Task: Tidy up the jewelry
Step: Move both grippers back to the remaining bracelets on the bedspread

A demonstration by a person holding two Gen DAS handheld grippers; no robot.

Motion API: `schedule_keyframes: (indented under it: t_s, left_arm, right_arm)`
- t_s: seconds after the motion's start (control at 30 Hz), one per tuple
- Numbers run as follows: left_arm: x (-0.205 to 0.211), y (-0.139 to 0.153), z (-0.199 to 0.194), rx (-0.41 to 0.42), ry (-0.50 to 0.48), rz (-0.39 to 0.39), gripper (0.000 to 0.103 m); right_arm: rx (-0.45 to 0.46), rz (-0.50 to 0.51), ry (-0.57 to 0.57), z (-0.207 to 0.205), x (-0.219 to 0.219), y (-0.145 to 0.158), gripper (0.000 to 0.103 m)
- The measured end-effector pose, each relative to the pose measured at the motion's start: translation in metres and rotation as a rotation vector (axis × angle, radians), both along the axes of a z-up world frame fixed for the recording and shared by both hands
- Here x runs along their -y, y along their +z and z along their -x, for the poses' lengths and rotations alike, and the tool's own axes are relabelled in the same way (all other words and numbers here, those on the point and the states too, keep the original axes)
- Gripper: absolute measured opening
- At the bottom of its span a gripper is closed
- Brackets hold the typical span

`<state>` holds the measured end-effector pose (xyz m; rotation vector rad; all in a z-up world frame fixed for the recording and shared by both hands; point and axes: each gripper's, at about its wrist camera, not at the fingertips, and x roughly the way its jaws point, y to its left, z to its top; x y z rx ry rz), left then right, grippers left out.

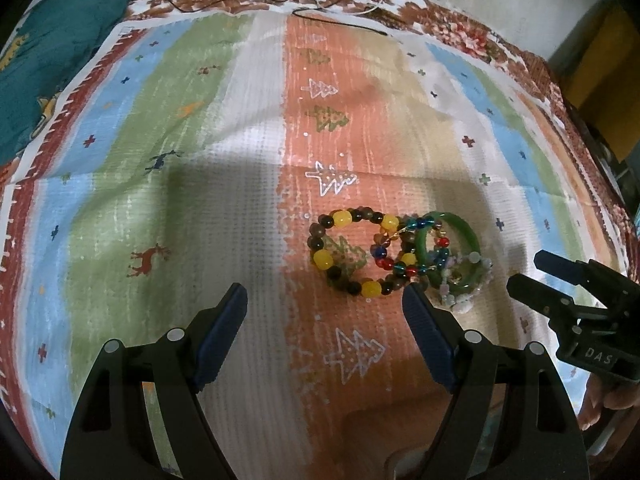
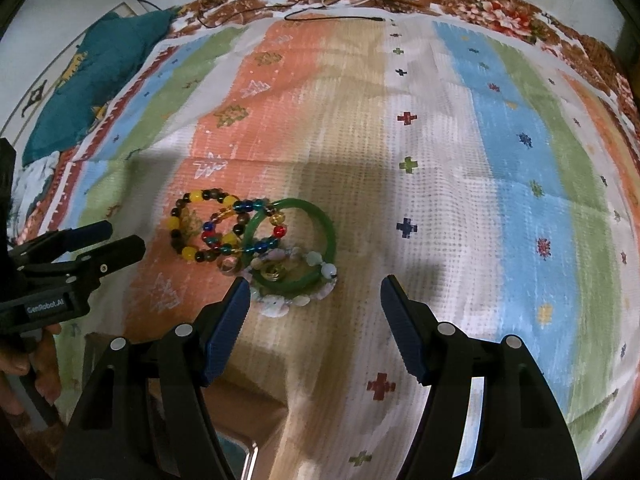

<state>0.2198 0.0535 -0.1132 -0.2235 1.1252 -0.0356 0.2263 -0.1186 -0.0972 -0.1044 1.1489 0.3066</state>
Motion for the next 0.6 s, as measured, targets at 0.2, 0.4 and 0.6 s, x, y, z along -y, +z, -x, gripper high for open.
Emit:
schedule_keyframes:
  t_s: [0.2,0.4,0.6]
  left_arm:
    - [0.001,-0.007,-0.007,-0.011,-0.013,-0.007,0.079]
    - [0.004,-0.017,-0.014,-0.032,-0.033,-0.022,0.076]
    - [0.003,-0.025,-0.02,-0.049,-0.038,-0.01,0.07]
  right_arm:
    - [-0.017,0.015,0.0,-0.009,0.001,-0.009,0.068]
    - [-0.034,0.029,0.009,-0.015,0.0,-0.019,0.068]
    - [-0.053,0.027,0.013,-0.02,-0.001,-0.026,0.067]
